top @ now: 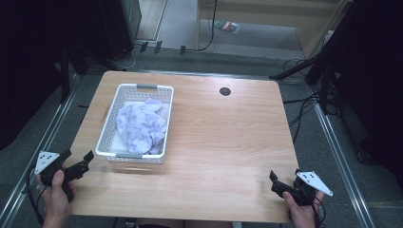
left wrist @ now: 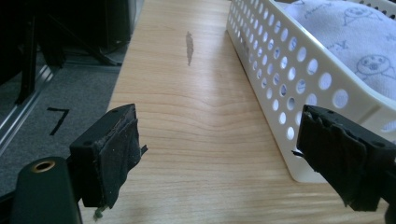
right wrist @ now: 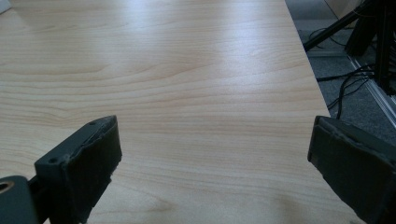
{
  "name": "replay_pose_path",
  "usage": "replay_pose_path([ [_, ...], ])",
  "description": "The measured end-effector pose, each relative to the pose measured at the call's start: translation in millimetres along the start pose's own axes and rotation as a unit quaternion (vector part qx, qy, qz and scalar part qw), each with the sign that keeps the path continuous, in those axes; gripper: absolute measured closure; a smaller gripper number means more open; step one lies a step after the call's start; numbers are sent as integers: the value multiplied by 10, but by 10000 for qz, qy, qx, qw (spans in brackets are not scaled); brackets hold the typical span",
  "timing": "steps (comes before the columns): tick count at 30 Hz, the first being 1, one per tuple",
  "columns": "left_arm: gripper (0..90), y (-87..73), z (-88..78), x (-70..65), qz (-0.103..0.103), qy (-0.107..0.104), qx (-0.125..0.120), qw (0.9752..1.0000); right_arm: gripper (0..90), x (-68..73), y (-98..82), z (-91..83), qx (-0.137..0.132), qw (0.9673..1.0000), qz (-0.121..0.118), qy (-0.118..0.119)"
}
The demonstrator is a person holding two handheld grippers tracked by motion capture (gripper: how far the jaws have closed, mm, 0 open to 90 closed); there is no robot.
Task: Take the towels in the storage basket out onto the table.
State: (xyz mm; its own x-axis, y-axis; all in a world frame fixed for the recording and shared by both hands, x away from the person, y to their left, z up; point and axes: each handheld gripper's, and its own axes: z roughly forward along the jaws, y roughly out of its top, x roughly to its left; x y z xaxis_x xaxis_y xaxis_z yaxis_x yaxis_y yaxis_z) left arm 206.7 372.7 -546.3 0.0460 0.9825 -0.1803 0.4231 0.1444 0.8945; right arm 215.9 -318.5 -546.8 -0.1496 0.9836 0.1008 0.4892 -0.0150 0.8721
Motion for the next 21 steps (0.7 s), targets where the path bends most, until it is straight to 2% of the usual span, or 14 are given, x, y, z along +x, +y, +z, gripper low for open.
replay_pose_path([
  [3, 140, 27, -41, 40, -44, 80, -40, 10000, 28, 3, 0, 0, 3, 10000, -1, -9],
  [9, 146, 118, -155, 36, 44, 11, -91, 9999, 29, 5, 2, 3, 33, 10000, -2, -13],
  [12, 145, 266, -267, 14, -18, -205, -239, 9995, 29, 4, 3, 3, 34, 10000, 16, -9],
  [15, 139, 359, -302, -44, 60, -299, -235, 9993, 29, 2, 4, 7, 52, 10000, 19, -24],
  [16, 132, 436, -318, -119, 173, -348, -214, 9990, 29, 2, 5, 10, 58, 10000, 18, -23],
  [19, 79, 507, -324, -196, 259, -441, -166, 9986, 29, 2, 5, 11, 59, 10000, 2, -30],
  [21, 50, 590, -301, -312, 382, -568, -64, 9976, 29, 1, 4, 11, 58, 10000, 9, -22],
])
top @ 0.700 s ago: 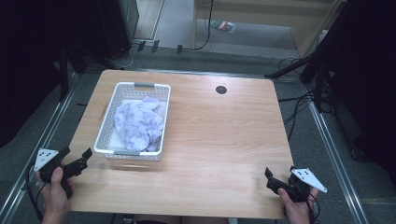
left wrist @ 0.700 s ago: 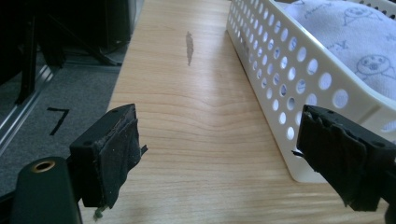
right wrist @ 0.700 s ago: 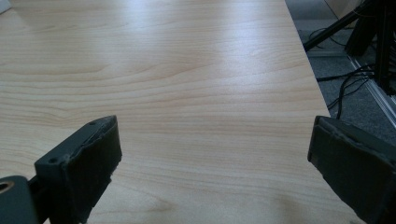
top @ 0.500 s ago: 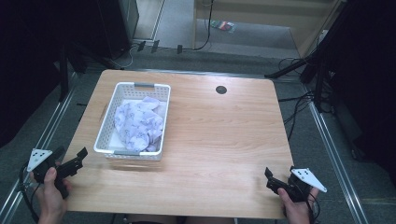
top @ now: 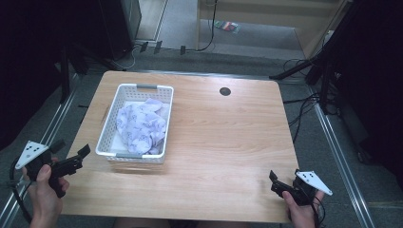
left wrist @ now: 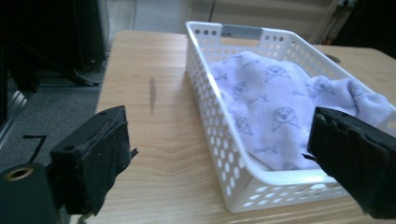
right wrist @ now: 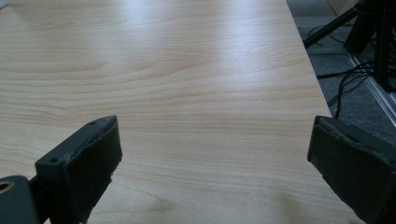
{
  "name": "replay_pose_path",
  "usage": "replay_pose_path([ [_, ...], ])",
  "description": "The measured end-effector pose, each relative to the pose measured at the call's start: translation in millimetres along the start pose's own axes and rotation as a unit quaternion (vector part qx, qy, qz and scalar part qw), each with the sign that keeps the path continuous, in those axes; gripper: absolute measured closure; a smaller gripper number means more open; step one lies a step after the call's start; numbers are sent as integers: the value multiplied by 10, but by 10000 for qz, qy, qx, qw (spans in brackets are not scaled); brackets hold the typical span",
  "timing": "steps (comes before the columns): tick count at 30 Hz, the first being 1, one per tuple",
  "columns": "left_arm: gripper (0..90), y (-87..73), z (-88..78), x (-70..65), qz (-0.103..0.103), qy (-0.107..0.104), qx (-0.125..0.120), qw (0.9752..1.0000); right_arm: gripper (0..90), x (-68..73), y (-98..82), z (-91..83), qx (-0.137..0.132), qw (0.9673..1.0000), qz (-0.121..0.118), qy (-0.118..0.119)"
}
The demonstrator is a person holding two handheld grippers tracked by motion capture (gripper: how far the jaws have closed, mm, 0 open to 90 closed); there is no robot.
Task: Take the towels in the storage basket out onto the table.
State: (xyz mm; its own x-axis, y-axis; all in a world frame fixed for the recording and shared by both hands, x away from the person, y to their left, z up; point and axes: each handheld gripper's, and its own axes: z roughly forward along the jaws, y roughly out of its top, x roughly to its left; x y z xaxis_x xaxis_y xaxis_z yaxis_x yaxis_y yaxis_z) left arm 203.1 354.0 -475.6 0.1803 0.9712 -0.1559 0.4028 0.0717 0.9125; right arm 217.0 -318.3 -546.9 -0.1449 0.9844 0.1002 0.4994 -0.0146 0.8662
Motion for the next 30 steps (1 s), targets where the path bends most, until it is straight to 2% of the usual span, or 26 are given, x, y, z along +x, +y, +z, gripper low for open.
replay_pose_path([
  [2, 22, 69, 38, -85, 126, -95, 76, 9998, 29, -1, 0, 1, 5, 10000, 10, -3],
  [7, 22, 190, 104, -201, 214, -40, 62, 9997, 29, -2, 1, 1, 40, 10000, 41, -14],
  [8, 22, 269, 163, -267, 262, -31, 125, 9996, 29, -3, 2, 2, 41, 10000, 50, -18],
  [12, 21, 401, 288, -379, 371, -79, 304, 9988, 30, -5, 1, 3, 49, 10000, 31, -12],
  [14, 21, 452, 350, -433, 439, -113, 394, 9982, 30, -4, 1, 2, 52, 10000, 39, -14],
  [16, 21, 490, 418, -485, 510, -25, 457, 9977, 30, -3, 2, 7, 63, 10000, 39, -17],
  [20, 21, 546, 500, -534, 529, -107, 597, 9968, 29, -1, 4, 10, 88, 9999, 33, -36],
  [22, 20, 614, 590, -604, 598, -158, 771, 9951, 29, -1, 4, 11, 93, 9999, 37, -37],
  [24, 20, 632, 617, -628, 645, -161, 817, 9944, 30, -1, 5, 12, 96, 9999, 42, -39],
  [29, 9, 717, 797, -741, 928, -216, 1184, 9884, 29, -1, 5, 14, 106, 9999, 20, -49],
  [30, 9, 717, 797, -741, 928, -216, 1184, 9884, 29, -1, 5, 14, 106, 9999, 20, -49],
])
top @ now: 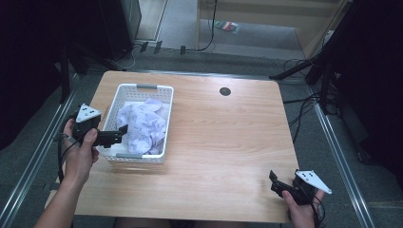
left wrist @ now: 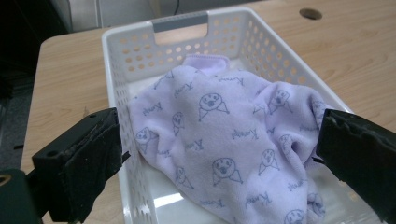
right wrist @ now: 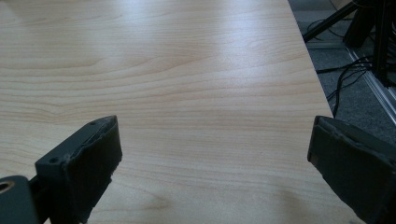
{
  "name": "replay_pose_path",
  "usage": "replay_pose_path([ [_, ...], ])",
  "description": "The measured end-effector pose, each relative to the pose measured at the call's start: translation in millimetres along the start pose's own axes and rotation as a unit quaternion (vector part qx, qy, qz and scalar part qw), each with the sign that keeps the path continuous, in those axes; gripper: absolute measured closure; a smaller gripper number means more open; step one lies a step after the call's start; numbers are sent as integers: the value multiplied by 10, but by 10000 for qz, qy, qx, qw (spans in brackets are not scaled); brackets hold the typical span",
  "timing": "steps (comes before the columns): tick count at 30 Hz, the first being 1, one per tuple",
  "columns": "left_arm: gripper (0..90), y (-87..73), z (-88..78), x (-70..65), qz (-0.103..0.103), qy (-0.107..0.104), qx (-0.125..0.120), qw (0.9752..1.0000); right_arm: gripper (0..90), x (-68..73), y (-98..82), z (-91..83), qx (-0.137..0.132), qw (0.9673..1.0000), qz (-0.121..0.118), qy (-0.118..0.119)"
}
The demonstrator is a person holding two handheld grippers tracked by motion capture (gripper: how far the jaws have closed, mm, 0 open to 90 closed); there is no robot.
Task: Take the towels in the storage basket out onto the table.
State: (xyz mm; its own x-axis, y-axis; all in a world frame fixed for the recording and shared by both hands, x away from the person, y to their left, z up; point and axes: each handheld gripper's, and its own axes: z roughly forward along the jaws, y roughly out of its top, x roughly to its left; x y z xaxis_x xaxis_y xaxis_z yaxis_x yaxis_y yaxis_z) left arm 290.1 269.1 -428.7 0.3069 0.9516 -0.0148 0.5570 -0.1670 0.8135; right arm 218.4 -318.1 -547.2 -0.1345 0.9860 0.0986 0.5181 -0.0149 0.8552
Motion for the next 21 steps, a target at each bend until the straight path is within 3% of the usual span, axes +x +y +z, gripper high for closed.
replay_pose_path([
  [4, 0, 72, 125, -27, 58, -122, 282, 9995, 29, 2, 1, 1, 7, 10000, -3, -2],
  [5, 0, 105, 193, -37, 117, -128, 445, 9989, 29, 3, 1, 1, 8, 10000, -1, -5],
  [10, 0, 176, 357, -65, 189, -171, 718, 9971, 30, 0, 0, 1, 6, 10000, -5, -3],
  [21, 0, 226, 715, -50, 42, -307, 1246, 9917, 30, 2, 0, 1, 15, 10000, 9, 8],
])
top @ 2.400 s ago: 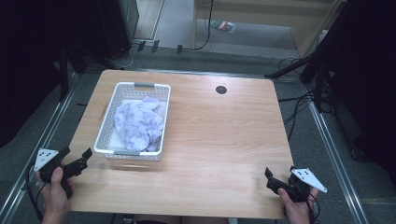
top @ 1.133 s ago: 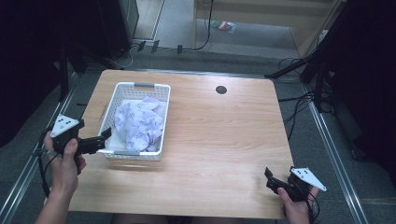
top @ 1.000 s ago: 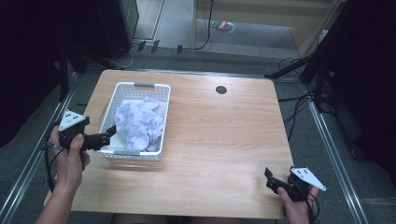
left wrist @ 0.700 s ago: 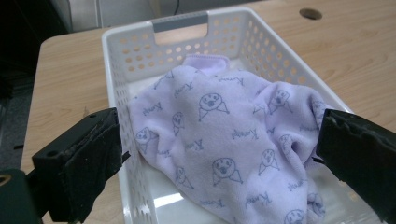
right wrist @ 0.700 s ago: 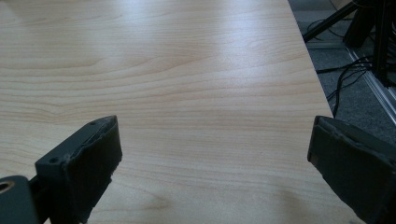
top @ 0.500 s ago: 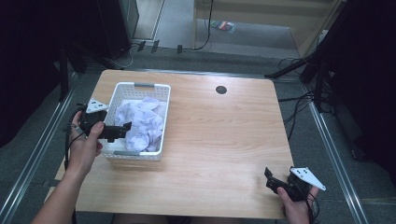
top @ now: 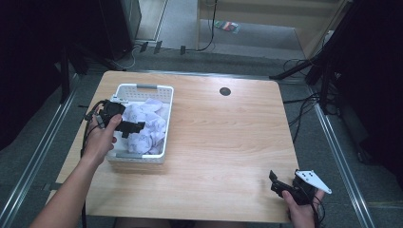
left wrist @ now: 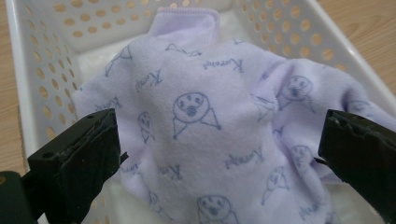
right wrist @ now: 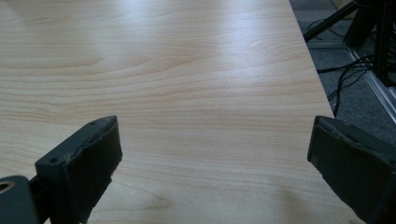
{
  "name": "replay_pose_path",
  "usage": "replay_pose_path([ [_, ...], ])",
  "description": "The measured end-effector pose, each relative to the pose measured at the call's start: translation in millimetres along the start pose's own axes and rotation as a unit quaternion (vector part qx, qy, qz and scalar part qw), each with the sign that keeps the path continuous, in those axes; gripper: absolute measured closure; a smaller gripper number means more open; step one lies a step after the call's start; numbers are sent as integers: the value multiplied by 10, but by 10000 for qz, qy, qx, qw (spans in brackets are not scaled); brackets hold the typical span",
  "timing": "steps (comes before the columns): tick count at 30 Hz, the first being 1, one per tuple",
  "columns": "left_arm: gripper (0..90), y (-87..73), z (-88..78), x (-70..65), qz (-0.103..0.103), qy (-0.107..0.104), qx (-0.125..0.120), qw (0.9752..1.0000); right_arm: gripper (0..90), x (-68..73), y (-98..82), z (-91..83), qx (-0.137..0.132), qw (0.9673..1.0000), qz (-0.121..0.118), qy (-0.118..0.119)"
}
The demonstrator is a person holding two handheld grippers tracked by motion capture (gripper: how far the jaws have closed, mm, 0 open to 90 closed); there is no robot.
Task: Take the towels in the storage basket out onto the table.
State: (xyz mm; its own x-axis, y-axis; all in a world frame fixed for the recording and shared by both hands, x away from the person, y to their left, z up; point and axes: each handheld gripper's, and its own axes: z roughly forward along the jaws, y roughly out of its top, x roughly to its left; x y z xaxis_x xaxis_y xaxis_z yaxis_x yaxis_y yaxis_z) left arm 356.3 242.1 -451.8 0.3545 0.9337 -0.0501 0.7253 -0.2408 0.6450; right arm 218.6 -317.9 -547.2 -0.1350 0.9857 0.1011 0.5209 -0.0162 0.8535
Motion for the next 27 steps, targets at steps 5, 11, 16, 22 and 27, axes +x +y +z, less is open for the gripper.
replay_pose_path([
  [5, 0, 37, 164, 18, -62, -73, 250, 9996, 29, -3, 0, -1, -8, 10000, -15, 5],
  [11, 0, 83, 396, 8, -5, 11, 681, 9977, 30, -1, 0, 0, 1, 10000, -1, 12],
  [16, 0, 99, 529, 18, -8, 1, 1033, 9947, 30, -2, 0, -2, -9, 10000, -11, 18],
  [22, 0, 68, 744, -37, 170, 245, 1617, 9864, 30, -1, 0, 0, -9, 10000, -22, 28],
  [27, 0, 34, 838, -107, 499, 293, 1793, 9821, 29, 1, 1, 5, 1, 10000, -22, 27],
])
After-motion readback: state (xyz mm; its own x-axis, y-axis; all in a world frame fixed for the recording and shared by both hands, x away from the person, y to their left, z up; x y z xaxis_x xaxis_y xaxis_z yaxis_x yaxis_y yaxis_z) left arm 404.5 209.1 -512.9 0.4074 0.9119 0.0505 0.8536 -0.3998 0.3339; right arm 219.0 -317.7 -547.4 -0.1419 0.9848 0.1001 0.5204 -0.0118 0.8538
